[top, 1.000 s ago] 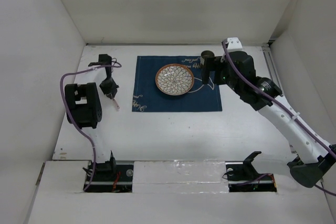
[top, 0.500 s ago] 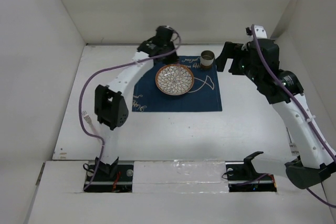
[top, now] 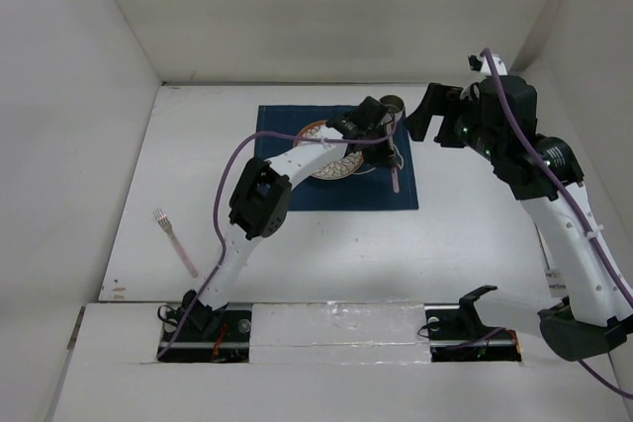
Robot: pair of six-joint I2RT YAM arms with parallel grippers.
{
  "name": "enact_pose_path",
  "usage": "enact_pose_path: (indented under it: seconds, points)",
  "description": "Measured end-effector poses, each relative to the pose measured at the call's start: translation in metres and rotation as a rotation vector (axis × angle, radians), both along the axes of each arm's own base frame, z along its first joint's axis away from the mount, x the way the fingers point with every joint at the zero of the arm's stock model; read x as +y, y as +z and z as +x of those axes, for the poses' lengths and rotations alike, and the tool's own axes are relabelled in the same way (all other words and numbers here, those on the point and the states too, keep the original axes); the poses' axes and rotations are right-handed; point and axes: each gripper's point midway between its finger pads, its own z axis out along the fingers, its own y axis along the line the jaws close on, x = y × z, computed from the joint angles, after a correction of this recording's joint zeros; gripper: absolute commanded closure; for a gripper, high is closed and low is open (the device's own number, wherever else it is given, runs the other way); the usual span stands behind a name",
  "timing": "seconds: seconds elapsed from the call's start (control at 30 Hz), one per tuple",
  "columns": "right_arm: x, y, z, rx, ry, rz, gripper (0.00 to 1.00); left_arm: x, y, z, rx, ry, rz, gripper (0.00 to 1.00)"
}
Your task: Set the dinner table for one person
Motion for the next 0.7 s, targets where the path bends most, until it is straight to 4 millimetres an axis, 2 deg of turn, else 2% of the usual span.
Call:
enact_pose_path:
  seconds: [0.1, 0.37, 0.7]
  points:
    - [0.001, -0.001, -0.001, 0.006, 0.006, 0.004, 0.01, -0.001, -0.006, 0.002, 0.019, 0.012, -0.010, 1.00]
    - [0.004, -0.003, -0.002, 0.017, 0.023, 0.008, 0.01, -0.011, -0.001, 0.008, 0.014, 0.009, -0.072, 1.00]
    - [0.007, -0.005, -0.002, 0.026, 0.034, 0.011, 0.01, -0.015, -0.024, 0.002, 0.061, -0.023, -0.077, 1.00]
